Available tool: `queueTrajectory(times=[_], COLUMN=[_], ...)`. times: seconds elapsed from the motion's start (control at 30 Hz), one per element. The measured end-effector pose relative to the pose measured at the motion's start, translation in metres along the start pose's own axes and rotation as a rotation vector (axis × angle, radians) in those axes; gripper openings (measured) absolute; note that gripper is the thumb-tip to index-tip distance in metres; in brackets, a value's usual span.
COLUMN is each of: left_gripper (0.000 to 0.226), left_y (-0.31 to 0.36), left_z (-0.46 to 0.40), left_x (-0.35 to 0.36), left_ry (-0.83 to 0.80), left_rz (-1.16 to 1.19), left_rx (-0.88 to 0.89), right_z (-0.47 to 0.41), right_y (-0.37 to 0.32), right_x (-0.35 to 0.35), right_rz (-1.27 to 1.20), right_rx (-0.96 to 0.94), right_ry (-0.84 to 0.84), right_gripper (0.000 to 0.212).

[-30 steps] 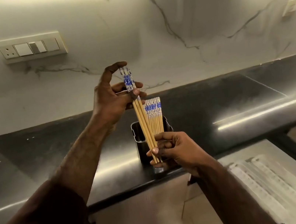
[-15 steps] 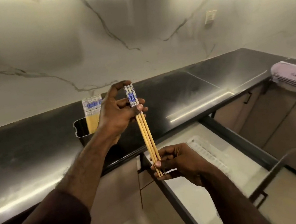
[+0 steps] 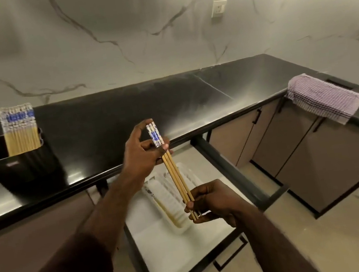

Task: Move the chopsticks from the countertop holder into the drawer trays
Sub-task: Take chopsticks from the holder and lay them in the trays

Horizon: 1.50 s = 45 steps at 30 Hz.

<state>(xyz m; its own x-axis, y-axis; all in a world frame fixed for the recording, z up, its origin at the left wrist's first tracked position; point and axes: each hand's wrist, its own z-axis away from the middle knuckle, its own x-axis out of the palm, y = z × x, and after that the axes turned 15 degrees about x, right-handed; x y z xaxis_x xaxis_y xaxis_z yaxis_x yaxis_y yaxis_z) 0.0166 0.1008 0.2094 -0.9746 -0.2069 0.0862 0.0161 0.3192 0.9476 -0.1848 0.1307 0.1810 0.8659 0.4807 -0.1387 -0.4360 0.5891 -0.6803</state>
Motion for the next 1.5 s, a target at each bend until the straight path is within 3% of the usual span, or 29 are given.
queueTrajectory(times=[0.33,0.6,0.7,0.8,0.93,1.13,1.5], left_gripper=[0.105,0.093,0.09,0.079,0.061,0.072,0.084], left_y=[-0.13,-0.23,-0.258,-0.28,-0.294,-0.295,-0.302], left_z=[-0.006,0.002,0.004,0.009,0.01,0.009,0.006], left_x=[0.018,0.017,0.013,0.01,0.006,0.008,0.012], left_ry=[-0.007,-0.196,-0.332,-0.443,-0.487,-0.51,-0.741], left_rz=[-0.355,-0.575,-0.856,-1.044,-1.156,-1.218,-1.354], left_rx=[-0.267,-0.405,-0.419,-0.405,-0.368,-0.391,-0.394], right_z=[-0.104,-0.195,-0.22,-0.239,-0.263,-0.276,-0.283], right_y=[0.019,0.045,0.05,0.053,0.06,0.059,0.065], right_x=[-0.03,-0.02,-0.014,-0.01,-0.005,0.003,0.021], right_rz=[0.144,0.182,0.206,0.332,0.356,0.524,0.794], right_rx=[0.239,0.457,0.496,0.452,0.46,0.428,0.325], right_ry=[0.028,0.099,0.143,0.198,0.191,0.182,0.244], right_gripper=[0.017,0.014,0.011,0.02,0.011,0.011,0.025])
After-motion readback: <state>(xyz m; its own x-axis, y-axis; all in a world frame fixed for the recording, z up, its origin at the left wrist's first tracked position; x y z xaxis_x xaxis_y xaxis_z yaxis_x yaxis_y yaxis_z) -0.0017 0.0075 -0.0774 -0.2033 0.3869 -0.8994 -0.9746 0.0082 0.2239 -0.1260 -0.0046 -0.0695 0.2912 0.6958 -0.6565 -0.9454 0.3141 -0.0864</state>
